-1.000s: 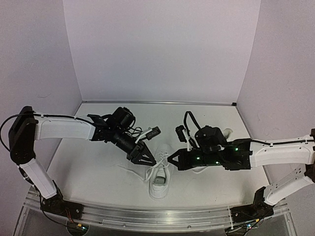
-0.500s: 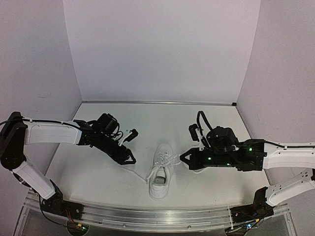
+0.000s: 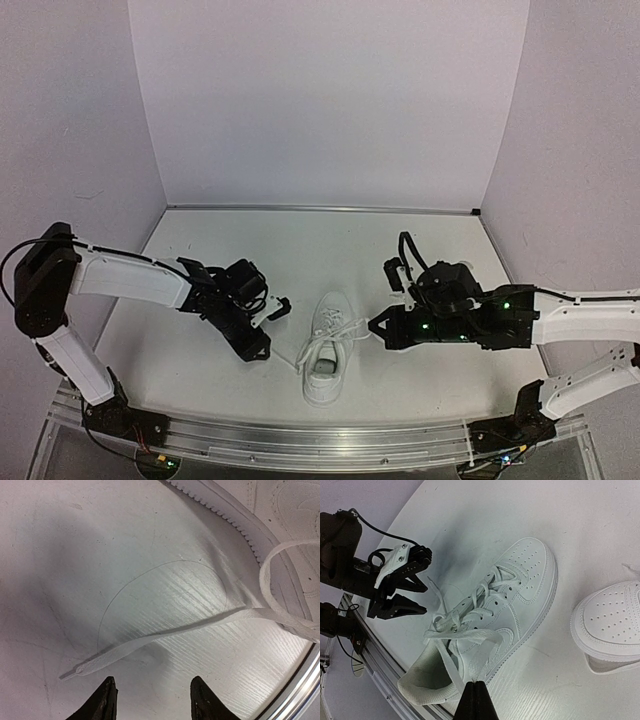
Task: Tie the shoes
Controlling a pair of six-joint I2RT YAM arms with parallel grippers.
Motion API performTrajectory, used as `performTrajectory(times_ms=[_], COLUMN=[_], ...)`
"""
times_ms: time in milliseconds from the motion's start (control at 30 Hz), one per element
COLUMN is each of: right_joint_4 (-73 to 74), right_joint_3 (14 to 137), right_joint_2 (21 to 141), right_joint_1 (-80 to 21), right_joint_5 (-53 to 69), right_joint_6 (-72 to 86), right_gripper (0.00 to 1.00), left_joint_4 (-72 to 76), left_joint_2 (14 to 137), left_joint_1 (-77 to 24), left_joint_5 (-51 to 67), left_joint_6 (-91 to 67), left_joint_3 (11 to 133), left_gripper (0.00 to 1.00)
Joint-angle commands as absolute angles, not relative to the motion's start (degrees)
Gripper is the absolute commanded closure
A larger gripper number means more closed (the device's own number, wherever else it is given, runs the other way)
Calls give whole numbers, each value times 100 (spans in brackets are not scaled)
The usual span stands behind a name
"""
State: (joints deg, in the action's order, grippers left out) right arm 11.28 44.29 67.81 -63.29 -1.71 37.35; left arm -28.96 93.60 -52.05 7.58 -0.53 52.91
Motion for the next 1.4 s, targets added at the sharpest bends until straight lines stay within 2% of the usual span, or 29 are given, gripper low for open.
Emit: performTrajectory(times_ms=[0, 300, 400, 533, 600, 733, 867, 1133, 1367], right_joint_4=[1138, 1218, 1292, 1454, 1532, 1605, 1532, 844, 282], right_joint_3=[4485, 4442, 4388, 4268, 4183, 3995, 4015, 4348, 4782], right_joint_2=[6766, 6638, 6544, 6415, 6382, 6563, 7224, 8871, 9827], right_joint_1=[-6327, -6321, -6322, -6326, -6323, -6321, -6325, -6326, -6324], right_joint_5=[-314, -425, -513, -769, -934, -1143, -1216, -944, -797], right_joint_6=[3775, 3826, 3883, 4062, 4185, 4448, 4413, 4125, 3844], right_gripper=[100, 100, 100, 100, 100, 100, 100, 100, 100], left_joint_4=[-3134, -3583, -3731, -3620, -3429, -2422, -1249, 229, 829], left_joint_2=[9780, 10646, 10800, 10738, 10521, 9841, 9474, 9916, 10067], left_joint_1=[-5168, -5181, -5205, -5204, -5178, -4959, -4893, -4915, -4940], left_joint_5=[544, 776, 810, 760, 825, 1493, 2169, 2842, 2878], left_joint_6=[481, 984, 934, 620, 399, -302, -894, -1666, -1978], left_joint_3=[5862, 6441, 6467, 6422, 6328, 5855, 5362, 5148, 4935], left_gripper=[51, 55, 66, 92, 100, 100, 100, 100, 100])
